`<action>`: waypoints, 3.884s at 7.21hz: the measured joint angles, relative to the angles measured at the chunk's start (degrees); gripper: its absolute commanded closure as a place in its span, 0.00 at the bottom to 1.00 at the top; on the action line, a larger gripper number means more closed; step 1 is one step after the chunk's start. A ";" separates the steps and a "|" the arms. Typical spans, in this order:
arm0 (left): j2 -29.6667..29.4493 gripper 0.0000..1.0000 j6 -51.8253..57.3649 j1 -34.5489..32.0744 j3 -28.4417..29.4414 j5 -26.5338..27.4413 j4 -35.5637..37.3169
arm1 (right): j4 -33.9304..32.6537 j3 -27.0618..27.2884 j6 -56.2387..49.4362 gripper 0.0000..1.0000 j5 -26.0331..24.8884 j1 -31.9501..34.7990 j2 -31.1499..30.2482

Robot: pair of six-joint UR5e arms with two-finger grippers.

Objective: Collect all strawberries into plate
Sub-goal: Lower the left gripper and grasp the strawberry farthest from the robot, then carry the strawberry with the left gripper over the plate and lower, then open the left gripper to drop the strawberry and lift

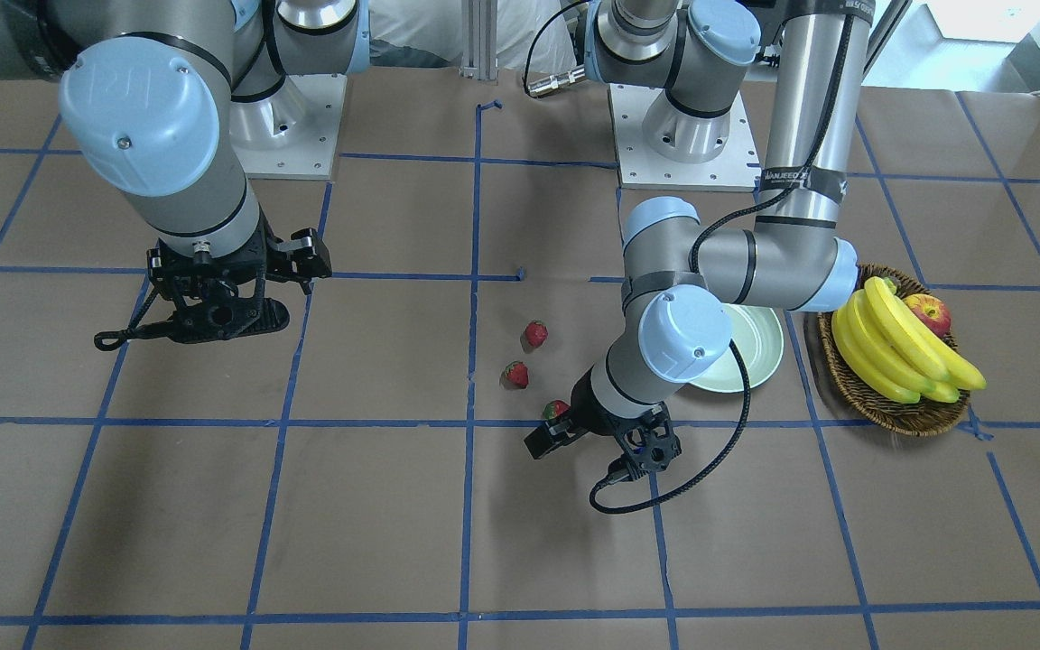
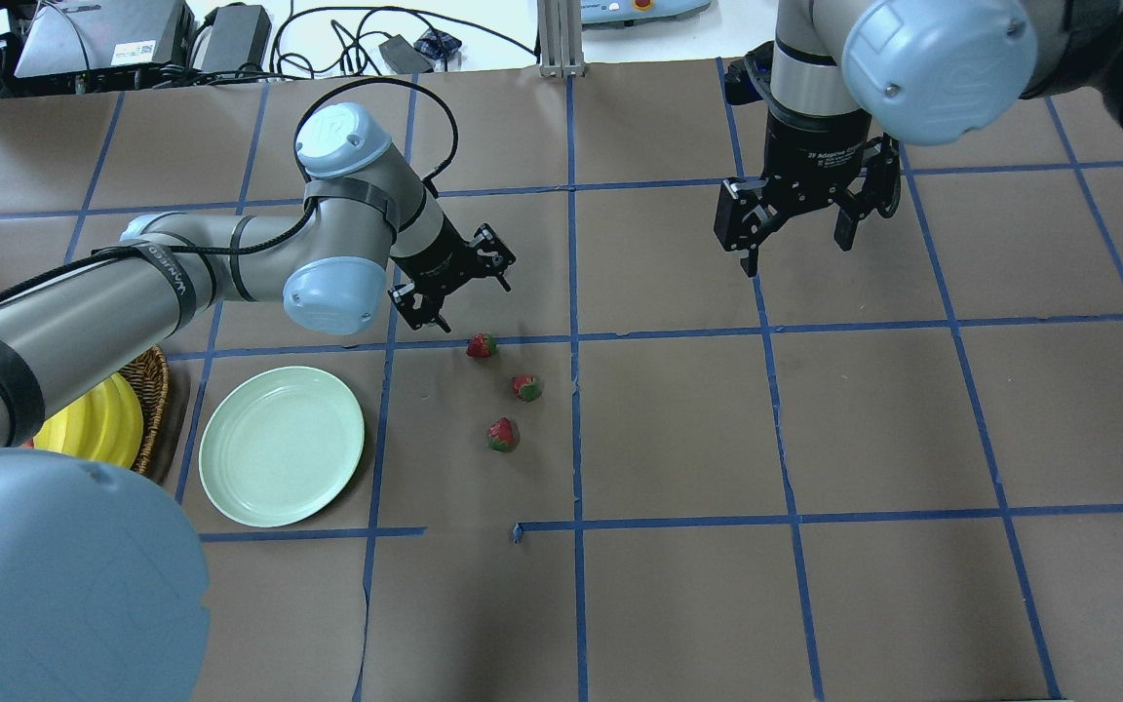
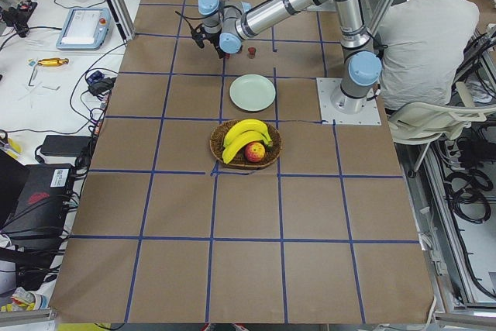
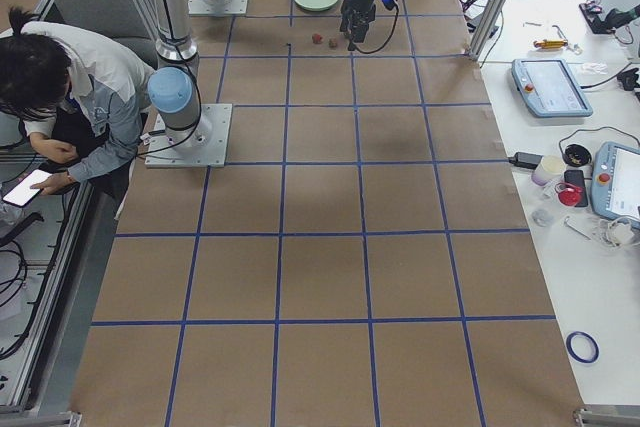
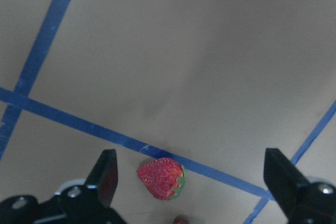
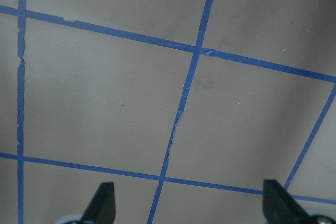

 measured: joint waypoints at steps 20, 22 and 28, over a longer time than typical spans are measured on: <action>9.10 1.00 45.40 12.85 -3.73 30.61 -28.21 | -3.53 2.85 -0.33 0.00 0.08 0.02 0.35; 8.16 0.22 47.13 14.74 -4.51 30.81 -26.63 | -3.54 3.03 -0.34 0.00 0.08 0.02 0.39; 9.07 0.00 42.81 10.18 -0.77 22.65 -24.44 | -3.54 3.49 -0.39 0.00 0.01 0.06 0.39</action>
